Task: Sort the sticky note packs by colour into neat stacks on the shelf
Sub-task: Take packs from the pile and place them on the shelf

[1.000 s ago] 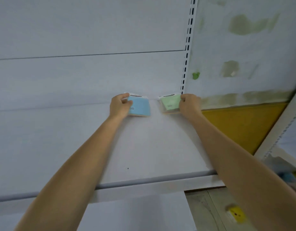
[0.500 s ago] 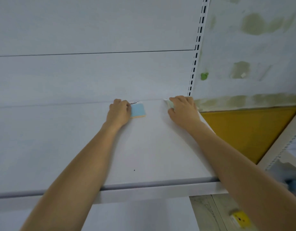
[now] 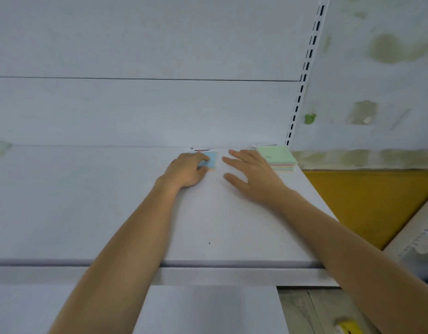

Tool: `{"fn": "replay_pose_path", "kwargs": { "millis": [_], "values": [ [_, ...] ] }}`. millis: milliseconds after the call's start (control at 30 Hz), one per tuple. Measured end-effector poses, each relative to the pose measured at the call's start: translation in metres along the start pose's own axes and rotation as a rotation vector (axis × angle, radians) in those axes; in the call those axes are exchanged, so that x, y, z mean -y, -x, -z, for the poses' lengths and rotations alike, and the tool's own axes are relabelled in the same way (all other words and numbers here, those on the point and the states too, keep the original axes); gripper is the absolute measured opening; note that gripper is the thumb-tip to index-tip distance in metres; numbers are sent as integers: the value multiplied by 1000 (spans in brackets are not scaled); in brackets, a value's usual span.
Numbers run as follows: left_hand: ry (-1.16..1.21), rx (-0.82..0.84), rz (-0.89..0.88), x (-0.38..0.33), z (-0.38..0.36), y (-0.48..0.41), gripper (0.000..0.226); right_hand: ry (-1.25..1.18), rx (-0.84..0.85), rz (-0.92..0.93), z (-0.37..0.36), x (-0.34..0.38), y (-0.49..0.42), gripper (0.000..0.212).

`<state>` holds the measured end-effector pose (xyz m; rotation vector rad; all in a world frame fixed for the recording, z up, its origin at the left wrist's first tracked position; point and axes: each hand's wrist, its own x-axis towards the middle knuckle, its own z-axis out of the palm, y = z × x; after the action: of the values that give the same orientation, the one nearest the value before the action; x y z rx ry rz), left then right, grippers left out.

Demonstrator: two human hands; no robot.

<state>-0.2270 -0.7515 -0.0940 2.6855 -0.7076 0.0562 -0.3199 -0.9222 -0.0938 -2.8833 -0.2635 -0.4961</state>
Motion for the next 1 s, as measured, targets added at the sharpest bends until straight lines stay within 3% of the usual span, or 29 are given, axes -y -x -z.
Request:
{"fn": "replay_pose_path", "kwargs": {
  "millis": [133,333,500,667,967,1000],
  "values": [
    [-62,-16,-30,-1,0,1,45,-93,310,7,-6,8,2,50],
    [-200,-172,-111,11,34,5,45,-68,307,1,-4,14,1,49],
    [-385,-264,-92,76,94,26,45,112,333,3,6,52,-20,44],
    [-361,-266,29,165,143,83,42,70,197,172,-15,173,-65,36],
    [-292,-288,266,347,202,190,39,-90,231,409,-90,394,-145,34],
    [-292,-313,338,398,218,201,39,-111,249,445,-114,439,-176,33]
  ]
}}
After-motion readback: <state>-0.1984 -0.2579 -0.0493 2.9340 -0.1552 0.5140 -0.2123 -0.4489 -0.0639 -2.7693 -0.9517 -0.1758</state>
